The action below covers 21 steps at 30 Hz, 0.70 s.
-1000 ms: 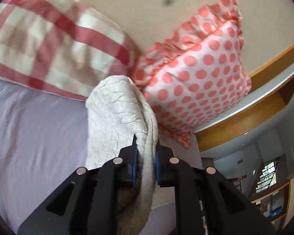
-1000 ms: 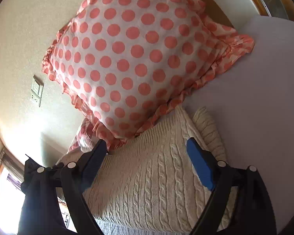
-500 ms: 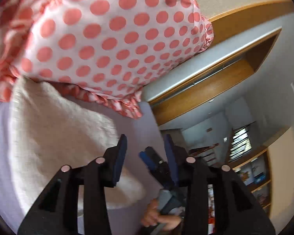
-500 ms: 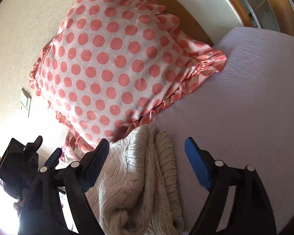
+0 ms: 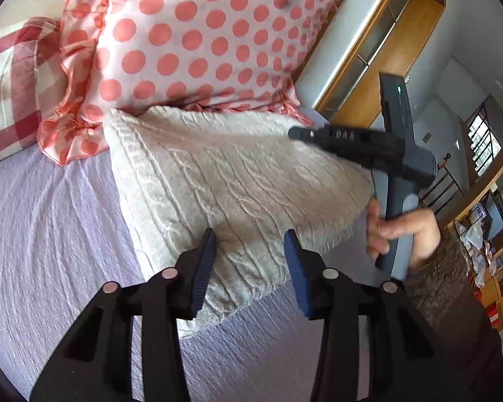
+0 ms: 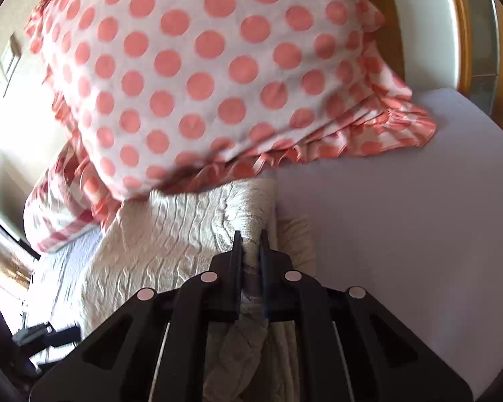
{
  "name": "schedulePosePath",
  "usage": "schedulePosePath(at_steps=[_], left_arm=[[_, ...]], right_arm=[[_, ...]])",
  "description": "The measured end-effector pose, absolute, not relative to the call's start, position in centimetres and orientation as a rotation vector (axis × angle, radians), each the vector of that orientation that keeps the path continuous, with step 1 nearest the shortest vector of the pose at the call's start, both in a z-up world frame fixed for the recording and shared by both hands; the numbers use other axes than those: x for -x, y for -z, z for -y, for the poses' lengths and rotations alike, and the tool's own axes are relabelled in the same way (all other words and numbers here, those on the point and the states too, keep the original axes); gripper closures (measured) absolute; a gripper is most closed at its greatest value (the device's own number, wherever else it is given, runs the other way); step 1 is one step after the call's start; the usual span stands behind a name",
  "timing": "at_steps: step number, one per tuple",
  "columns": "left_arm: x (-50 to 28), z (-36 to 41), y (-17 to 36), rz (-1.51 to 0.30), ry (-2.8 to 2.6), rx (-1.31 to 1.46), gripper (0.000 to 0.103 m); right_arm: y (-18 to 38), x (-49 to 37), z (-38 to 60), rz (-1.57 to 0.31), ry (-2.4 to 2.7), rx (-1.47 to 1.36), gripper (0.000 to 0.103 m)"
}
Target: Fold small clothes
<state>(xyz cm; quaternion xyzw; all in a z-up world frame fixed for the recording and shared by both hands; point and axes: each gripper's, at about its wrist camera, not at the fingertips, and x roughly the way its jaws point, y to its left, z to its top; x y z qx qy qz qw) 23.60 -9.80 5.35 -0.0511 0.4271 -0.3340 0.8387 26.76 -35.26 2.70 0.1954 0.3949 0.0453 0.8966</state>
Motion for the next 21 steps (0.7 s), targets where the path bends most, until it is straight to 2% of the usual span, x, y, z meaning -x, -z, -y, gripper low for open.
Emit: schedulePosePath(at_steps=[1,4,7,9,14,15,16,17,20,21], left_arm=[[-23.5,10.0,-5.0,-0.908,0.706,0.092,0.068],[-23.1,9.8,-4.9,-0.897,0.699,0.07,0.067],[-23.3,9.1,-4.9,-0.895,0.712,0.106,0.066],[-23.2,8.6,-4.8,-0.892,0.722,0.13,0.066],[-22.5,8.4,-5.1,-0.878,0.73,0.146,0.059],[-22.5,8.7,-5.1,-0.873,0.727,0.136,0.059],[-22.4,8.8,-5.2,-0.865,0.722,0.121,0.059],[-22.1,8.8,-5.2,-0.857,0.719,0.11,0.059],[-21.5,7.1,-6.4,-0.826,0.726,0.196,0.057],[-21.5,6.1,-6.9,-0.808,0.714,0.234,0.054]], right_arm=[[-2.2,-27.5,35.5,-0.851,-0.08,-0.409,0.094],[-1.6,-27.8,35.0,-0.897,-0.084,-0.365,0.093],[-3.9,-24.3,36.5,-0.818,-0.106,-0.45,0.079],[-5.3,-21.1,37.2,-0.755,-0.149,-0.507,0.045],[-4.3,-17.4,35.0,-0.788,-0.146,-0.395,0.044],[-3.4,-17.9,34.5,-0.823,-0.117,-0.359,0.046],[-2.1,-18.4,34.2,-0.873,-0.098,-0.342,0.053],[-0.6,-18.9,34.2,-0.933,-0.107,-0.372,0.065],[-0.4,-17.6,34.6,-0.909,-0.118,-0.4,0.065],[-0.9,-17.3,35.3,-0.896,-0.126,-0.443,0.061]])
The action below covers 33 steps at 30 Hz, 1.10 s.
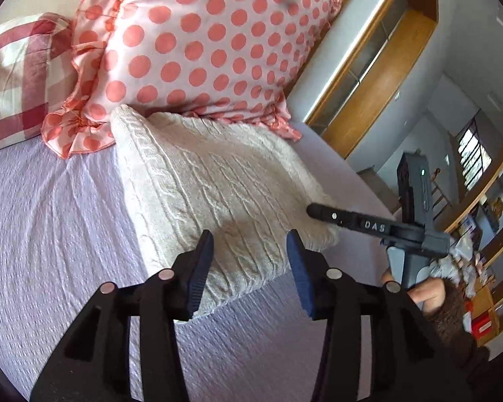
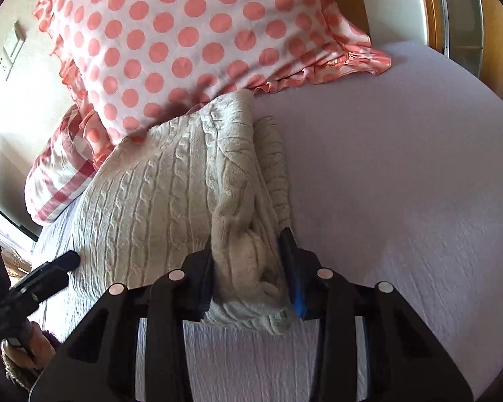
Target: Fold small clothes
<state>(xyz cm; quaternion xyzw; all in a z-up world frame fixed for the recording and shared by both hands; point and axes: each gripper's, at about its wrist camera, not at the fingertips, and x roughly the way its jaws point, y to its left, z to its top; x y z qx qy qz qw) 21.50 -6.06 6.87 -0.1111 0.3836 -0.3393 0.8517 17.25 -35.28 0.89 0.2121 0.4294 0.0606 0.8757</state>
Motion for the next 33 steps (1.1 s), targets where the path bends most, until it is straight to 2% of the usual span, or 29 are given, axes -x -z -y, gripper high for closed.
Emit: schedulePosePath(at_steps=[1,2,3,4,9,12,14,16,17,18,19,20,22,27,29,31,33], left_arm=[[-21.7,5.1,-7.3,-0.79,0.681,0.259,0.045],[-22.1,4.2,-7.5,-0.785,0.636,0.275,0.038],[-22.8,3.6,-7.5,-0.797,0.597,0.289,0.037],[-23.7,3.2,-7.2,-0.829,0.565,0.304,0.036],[-27.8,3.7,-4.0,-1.034,0.548,0.395,0.035],[-29.6,4.0,-2.9,-1.087,0.59,0.478,0.033],[-30.8,4.2,-2.4,-1.115,0.594,0.514,0.028],[-32.2,4.2,-1.6,-1.129,0.618,0.576,0.025],[-32.7,4.0,-1.3,-1.124,0.619,0.609,0.027],[-33.2,3.8,-1.1,-1.122,0.617,0.638,0.037],[-33.5,3.5,-0.8,-1.129,0.606,0.656,0.043],[-33.4,3.1,-0.7,-1.132,0.604,0.671,0.053],[-32.6,2.0,-1.7,-1.11,0.613,0.634,0.061],[-28.3,-4.5,-6.3,-1.008,0.567,0.475,0.061],[-27.4,-7.7,-7.2,-0.973,0.481,0.413,0.058],[-27.2,-9.4,-6.9,-0.97,0.374,0.325,0.055],[-26.7,-10.4,-6.2,-0.996,0.326,0.291,0.054]], right_arm=[[-1.4,-17.0,36.2,-0.88,-0.138,-0.499,0.056],[-1.8,-16.9,37.1,-0.862,-0.146,-0.556,0.037],[-2.1,-17.0,38.0,-0.845,-0.156,-0.605,0.021],[-2.1,-17.4,38.5,-0.844,-0.165,-0.638,0.02],[0.3,-21.1,38.9,-0.96,-0.231,-0.756,0.02],[0.9,-22.2,39.3,-0.951,-0.262,-0.824,0.02],[1.1,-22.9,39.5,-0.944,-0.297,-0.868,0.021],[1.6,-23.6,39.3,-0.946,-0.329,-0.901,0.033],[2.1,-23.9,39.3,-0.954,-0.343,-0.93,0.052],[2.9,-24.0,39.2,-0.955,-0.373,-0.98,0.066],[3.2,-23.9,39.1,-0.939,-0.385,-1.015,0.067],[3.1,-23.7,38.7,-0.928,-0.399,-1.028,0.069],[1.9,-23.2,37.2,-0.904,-0.45,-1.008,0.07],[-0.3,-23.8,29.8,-0.946,-0.62,-0.891,0.072],[0.1,-24.5,26.2,-0.997,-0.643,-0.803,0.072],[0.8,-25.1,23.0,-1.051,-0.612,-0.703,0.066],[-0.2,-24.5,22.3,-1.03,-0.566,-0.624,0.06]])
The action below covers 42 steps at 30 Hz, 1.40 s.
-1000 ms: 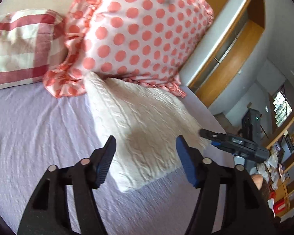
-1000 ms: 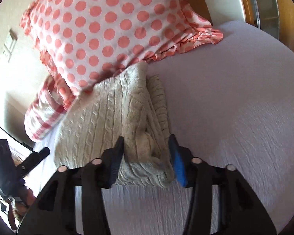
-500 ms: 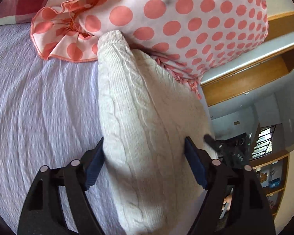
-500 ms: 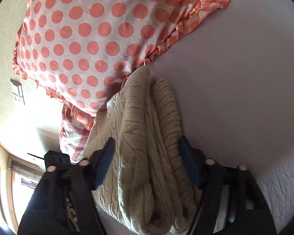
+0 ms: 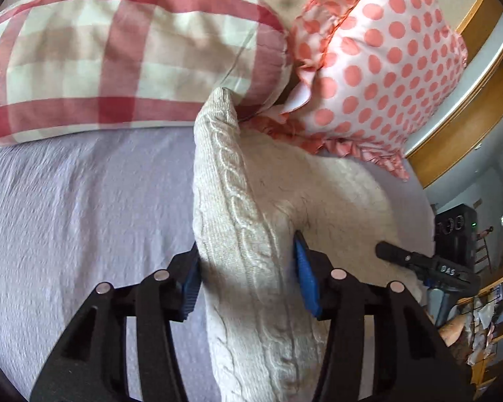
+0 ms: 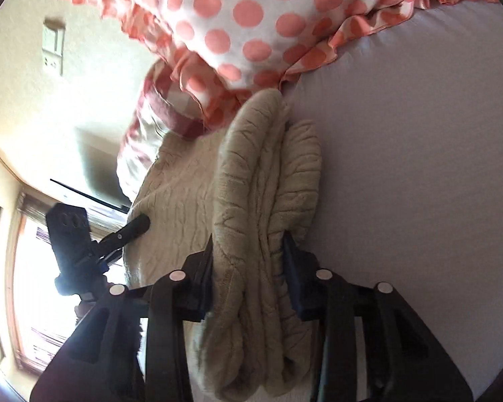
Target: Fold small clothes
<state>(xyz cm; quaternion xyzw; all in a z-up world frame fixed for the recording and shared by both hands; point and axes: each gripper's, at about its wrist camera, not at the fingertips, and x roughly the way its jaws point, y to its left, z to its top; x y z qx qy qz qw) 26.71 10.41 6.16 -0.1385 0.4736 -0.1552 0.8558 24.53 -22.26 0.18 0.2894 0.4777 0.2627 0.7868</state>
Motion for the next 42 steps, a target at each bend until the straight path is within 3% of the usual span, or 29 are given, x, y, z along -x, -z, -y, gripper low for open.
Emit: schedulePosePath(at_steps=[4,6,9,13,18,21,26,31,42], left_arm=[[-21.8,-11.6,-9.1,-0.81,0.328,0.239,0.056],[-18.9,-11.0,-10.6,-0.724,0.398,0.234,0.052],[-17.2,-8.2,-10.5,-0.723,0.479,0.212,0.029],[-19.0,-4.7,-6.7,-0.847,0.42,0.133,0.026],[-16.8,-2.0,-6.1,-0.808,0.337,-0.097,0.019],[-14.0,-3.5,-6.5,-0.783,0.318,-0.102,0.009],[-11.4,-6.4,-5.1,-0.825,0.205,-0.112,0.003],[-11.8,-7.1,-3.1,-0.909,0.156,-0.125,0.003],[-12.6,-7.8,-1.8,-0.986,0.127,-0.101,0.002]], right_arm=[[-6.5,-20.5,23.8,-0.808,-0.508,-0.501,0.049],[-8.5,-18.4,23.6,-0.741,-0.648,-0.521,0.038],[-8.7,-17.4,20.6,-0.807,-0.726,-0.464,0.019],[-3.9,-19.7,18.1,-1.015,-0.595,-0.423,0.018],[-5.5,-18.0,17.8,-0.938,-0.548,-0.366,0.017],[-7.6,-13.9,17.8,-0.842,-0.472,-0.251,0.001],[-5.6,-11.1,16.5,-0.876,-0.318,-0.084,0.001],[-2.5,-11.3,14.7,-0.964,-0.259,-0.006,0.001],[-1.5,-11.1,14.1,-1.015,-0.179,0.076,0.001]])
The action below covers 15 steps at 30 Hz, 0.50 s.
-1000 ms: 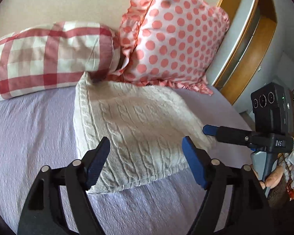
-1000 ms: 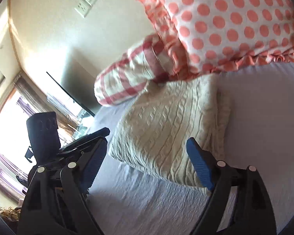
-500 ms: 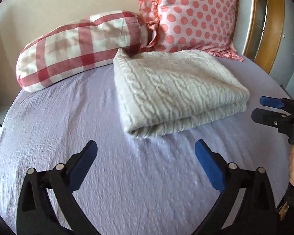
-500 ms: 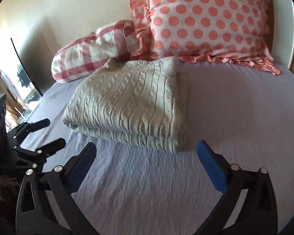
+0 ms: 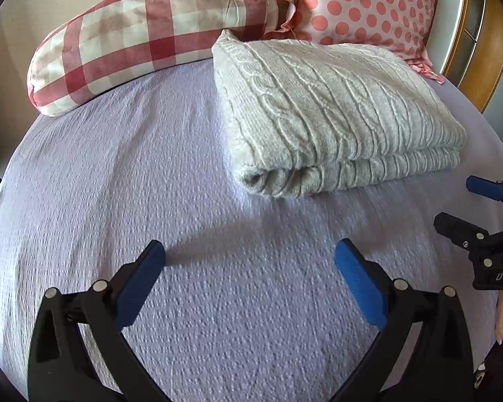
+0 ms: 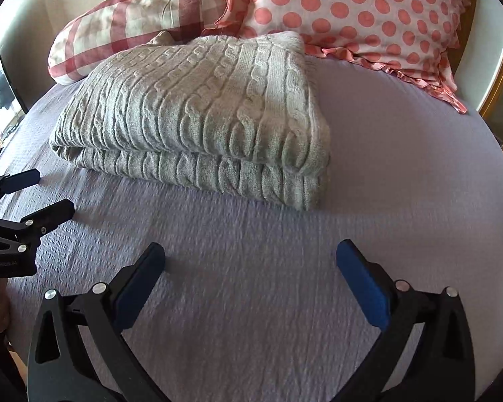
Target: Fold small clothes
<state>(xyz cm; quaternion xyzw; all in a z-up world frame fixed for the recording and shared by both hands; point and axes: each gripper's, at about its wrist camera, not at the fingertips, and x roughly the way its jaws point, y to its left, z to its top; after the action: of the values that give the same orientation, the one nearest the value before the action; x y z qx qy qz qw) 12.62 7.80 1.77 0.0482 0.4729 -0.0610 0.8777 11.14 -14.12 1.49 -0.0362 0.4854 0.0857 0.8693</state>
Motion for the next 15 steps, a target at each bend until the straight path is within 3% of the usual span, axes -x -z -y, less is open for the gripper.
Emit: schedulePosePath(at_steps=[15], left_arm=[[-12.6,-7.69,-1.73,-0.987,0.132,-0.098,0.002]], right_arm=[[-1.43,-11.09,14.14,-1.015,-0.179,0.076,0.001]])
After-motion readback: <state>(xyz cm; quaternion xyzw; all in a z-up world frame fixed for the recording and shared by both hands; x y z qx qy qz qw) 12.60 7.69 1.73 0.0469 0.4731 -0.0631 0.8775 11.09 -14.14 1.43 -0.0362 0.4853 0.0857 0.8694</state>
